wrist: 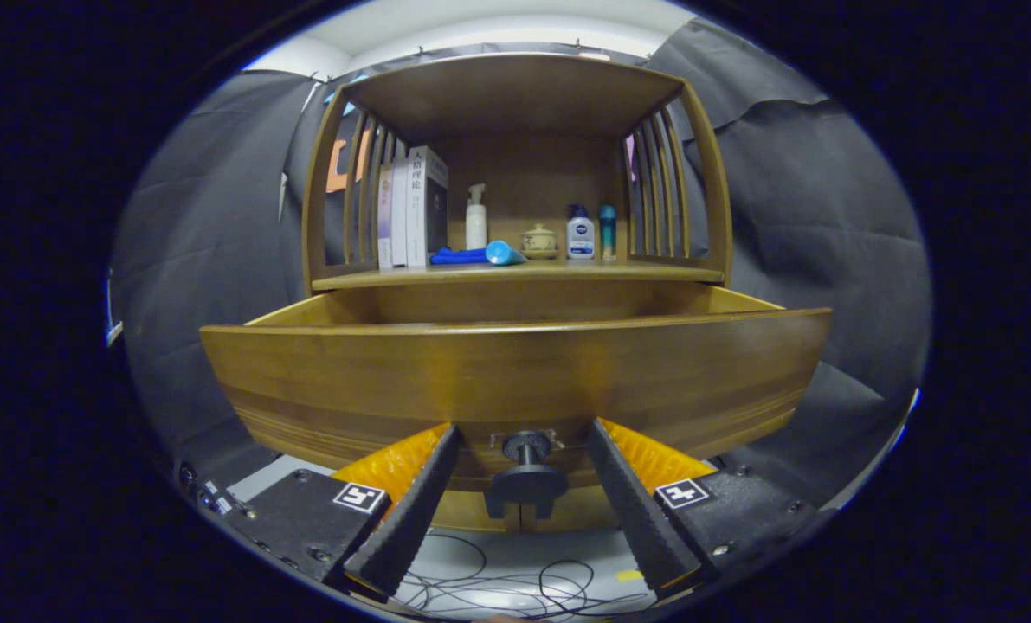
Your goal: Pull open the drawer, take out the items inside it, and place them on the countertop above the cabinet.
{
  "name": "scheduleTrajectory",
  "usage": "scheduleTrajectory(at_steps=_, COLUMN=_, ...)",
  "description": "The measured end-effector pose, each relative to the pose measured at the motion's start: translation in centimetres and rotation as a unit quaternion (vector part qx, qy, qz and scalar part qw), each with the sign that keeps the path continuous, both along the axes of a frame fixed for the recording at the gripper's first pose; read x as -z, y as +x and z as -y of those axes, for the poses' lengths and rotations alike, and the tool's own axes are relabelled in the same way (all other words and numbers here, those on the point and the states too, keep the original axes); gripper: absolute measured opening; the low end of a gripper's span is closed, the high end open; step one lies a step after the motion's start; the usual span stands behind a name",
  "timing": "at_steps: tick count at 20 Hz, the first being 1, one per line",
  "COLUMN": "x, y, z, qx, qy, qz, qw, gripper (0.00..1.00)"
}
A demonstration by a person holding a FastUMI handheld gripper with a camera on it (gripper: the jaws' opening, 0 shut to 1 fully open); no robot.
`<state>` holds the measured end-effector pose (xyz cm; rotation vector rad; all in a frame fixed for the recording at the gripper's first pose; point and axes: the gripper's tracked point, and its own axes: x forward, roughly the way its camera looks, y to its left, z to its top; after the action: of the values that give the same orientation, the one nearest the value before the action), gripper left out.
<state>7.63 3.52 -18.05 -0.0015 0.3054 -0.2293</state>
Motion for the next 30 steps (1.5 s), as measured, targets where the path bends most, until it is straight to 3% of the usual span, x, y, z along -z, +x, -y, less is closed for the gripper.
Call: scheduleTrajectory(at_steps=30, x=-1.1, y=13.1, z=2.4, qx=0.017, qy=0.027, qz=-0.056, qw=0.998, gripper=0.99)
